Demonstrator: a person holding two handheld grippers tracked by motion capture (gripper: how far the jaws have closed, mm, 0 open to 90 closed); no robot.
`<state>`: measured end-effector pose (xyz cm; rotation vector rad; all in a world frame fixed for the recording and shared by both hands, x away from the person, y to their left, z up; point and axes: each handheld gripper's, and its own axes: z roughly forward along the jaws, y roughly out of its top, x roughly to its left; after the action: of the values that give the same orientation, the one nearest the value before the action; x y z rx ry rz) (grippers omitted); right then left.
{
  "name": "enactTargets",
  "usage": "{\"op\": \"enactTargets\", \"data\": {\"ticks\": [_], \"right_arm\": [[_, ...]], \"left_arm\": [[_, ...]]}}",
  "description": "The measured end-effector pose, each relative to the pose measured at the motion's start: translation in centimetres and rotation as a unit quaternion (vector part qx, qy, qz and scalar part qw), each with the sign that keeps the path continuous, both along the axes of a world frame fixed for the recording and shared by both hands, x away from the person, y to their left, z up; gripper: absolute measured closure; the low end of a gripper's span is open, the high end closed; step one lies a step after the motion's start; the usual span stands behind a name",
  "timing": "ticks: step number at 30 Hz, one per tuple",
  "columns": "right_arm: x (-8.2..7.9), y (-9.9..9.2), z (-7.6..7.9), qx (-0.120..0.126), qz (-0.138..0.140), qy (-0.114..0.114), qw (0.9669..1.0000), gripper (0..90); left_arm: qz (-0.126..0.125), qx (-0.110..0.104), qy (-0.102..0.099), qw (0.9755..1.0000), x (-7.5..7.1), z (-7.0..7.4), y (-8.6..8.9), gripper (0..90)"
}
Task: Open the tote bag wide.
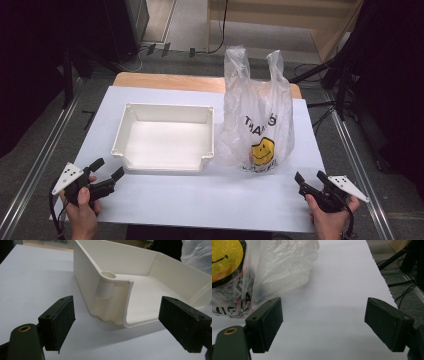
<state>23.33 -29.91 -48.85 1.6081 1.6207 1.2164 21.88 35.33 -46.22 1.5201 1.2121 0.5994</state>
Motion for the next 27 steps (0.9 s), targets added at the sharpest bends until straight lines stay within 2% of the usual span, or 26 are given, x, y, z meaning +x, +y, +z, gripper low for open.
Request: {"op": "enactTargets", "data": {"ticks": [2,4,7,9,10,11,12,14,15,16,17,18,20,22,24,27], "right_arm": [[0.1,0.0,0.0,-0.004,0.004,0.002,1.0,15.2],[0.1,0.1,0.2,-0.005,0.007,0.001,1.0,15.2],[-0.3,0.1,0.8,-0.006,0.016,-0.012,0.9998,14.9],[-0.7,0.1,1.3,0.009,0.022,-0.017,0.9996,14.6],[-0.9,0.3,2.3,0.023,0.023,-0.028,0.9991,14.7],[-0.9,0.3,2.3,0.023,0.023,-0.028,0.9991,14.7],[-0.9,0.4,3.3,0.036,0.025,-0.039,0.9983,14.8],[-0.9,0.7,4.7,0.061,0.021,-0.042,0.997,15.5],[-0.9,0.7,4.7,0.061,0.021,-0.042,0.997,15.5],[-0.7,1.2,5.9,0.066,0.018,-0.041,0.9968,16.7],[-0.7,1.2,5.9,0.066,0.018,-0.041,0.9968,16.7],[-0.3,1.8,6.9,0.062,0.028,-0.047,0.9966,19.0],[-0.1,2.1,7.2,0.056,0.03,-0.048,0.9968,19.7],[1.1,2.9,8.5,0.053,0.04,-0.055,0.9963,21.4],[1.6,3.1,8.7,0.051,0.04,-0.056,0.9964,21.6],[3.4,3.9,9.2,0.033,0.037,-0.049,0.9975,22.0]], "left_arm": [[0.001,-0.015,-0.001,0.9999,0.0,0.0,0.3,13.9],[-0.003,-0.016,-0.002,0.9999,-0.1,0.0,0.4,13.8],[-0.004,-0.013,0.001,0.9999,0.1,0.1,0.3,13.8],[-0.001,-0.01,-0.001,0.9999,0.0,0.1,0.3,13.8],[-0.002,-0.012,-0.004,0.9999,-0.2,0.1,0.2,13.8],[-0.002,-0.012,-0.004,0.9999,-0.2,0.1,0.2,13.8],[-0.005,-0.01,-0.005,0.9999,-0.3,0.2,0.3,13.5],[-0.005,-0.01,-0.006,0.9999,-0.4,0.2,0.3,13.5],[-0.005,-0.01,-0.006,0.9999,-0.3,0.2,0.4,13.5],[-0.001,-0.012,-0.004,0.9999,-0.1,0.2,0.4,13.5],[-0.001,-0.012,-0.004,0.9999,-0.1,0.2,0.4,13.5],[-0.001,-0.007,0.0,1.0,0.0,0.2,0.3,13.6],[-0.001,-0.005,0.0,1.0,0.0,0.2,0.2,13.6],[-0.003,0.003,0.003,1.0,0.1,0.3,0.1,13.6],[-0.003,0.004,0.003,1.0,0.2,0.3,0.0,13.6],[0.005,-0.024,0.006,0.9997,0.3,0.5,0.7,13.6]]}}
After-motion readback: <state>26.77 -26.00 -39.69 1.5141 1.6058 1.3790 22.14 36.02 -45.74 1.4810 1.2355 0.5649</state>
